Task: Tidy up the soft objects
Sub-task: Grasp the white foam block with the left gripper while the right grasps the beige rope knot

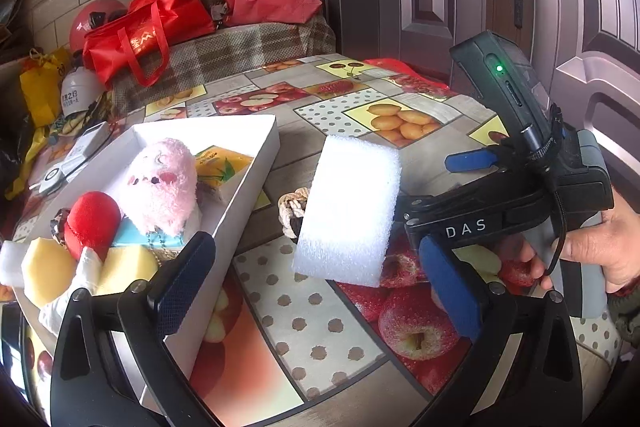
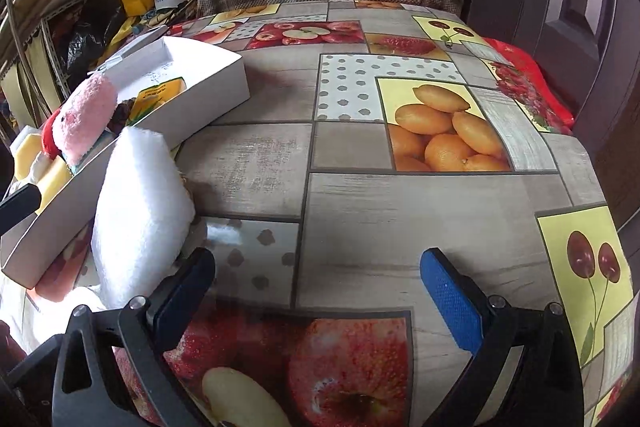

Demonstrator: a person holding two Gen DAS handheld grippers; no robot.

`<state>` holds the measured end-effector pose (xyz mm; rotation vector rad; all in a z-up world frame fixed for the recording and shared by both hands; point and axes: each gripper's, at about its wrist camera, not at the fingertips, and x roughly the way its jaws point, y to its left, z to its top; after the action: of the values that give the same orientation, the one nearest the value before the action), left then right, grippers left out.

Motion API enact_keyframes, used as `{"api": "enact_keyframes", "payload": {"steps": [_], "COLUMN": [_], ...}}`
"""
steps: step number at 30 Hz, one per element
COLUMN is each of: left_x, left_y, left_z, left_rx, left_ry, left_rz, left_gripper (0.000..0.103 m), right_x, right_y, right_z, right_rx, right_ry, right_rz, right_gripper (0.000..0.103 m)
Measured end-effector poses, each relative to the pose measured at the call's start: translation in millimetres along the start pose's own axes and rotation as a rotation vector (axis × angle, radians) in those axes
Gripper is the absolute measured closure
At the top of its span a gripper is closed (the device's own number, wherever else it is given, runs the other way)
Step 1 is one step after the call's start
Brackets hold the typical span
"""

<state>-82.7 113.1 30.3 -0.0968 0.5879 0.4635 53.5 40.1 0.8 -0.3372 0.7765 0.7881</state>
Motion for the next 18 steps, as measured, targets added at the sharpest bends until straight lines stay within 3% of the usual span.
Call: {"api": "enact_keyframes", "payload": {"steps": [7, 10, 16, 17, 18], "left_x": [-12.9, 3.9, 39.1, 47.5, 56.6], "left_y": [9.2, 0.5, -16.2, -20.1, -23.7], "left_z": [1.0, 4.0, 13.1, 13.0, 11.4], "left_rx": [-0.036, 0.008, 0.06, 0.079, 0.1], "left_ry": [-0.065, 0.022, 0.123, 0.157, 0.202], "left_rz": [-0.003, 0.017, 0.078, 0.098, 0.117], "left_gripper": [0.0, 0.0, 0.001, 0.004, 0.013], "right_x": [-21.4, -22.6, -16.6, -17.1, -17.1], "right_y": [-4.6, -22.3, -42.5, -42.6, -42.5], "right_z": [-6.0, -6.8, -7.2, -7.6, -7.6], "right_rx": [-0.031, 0.05, 0.158, 0.16, 0.16], "right_ry": [-0.074, -0.076, -0.054, -0.056, -0.056], "right_rz": [-0.017, 0.002, 0.057, 0.06, 0.062], "right_gripper": [0.0, 0.0, 0.0, 0.0, 0.0]}}
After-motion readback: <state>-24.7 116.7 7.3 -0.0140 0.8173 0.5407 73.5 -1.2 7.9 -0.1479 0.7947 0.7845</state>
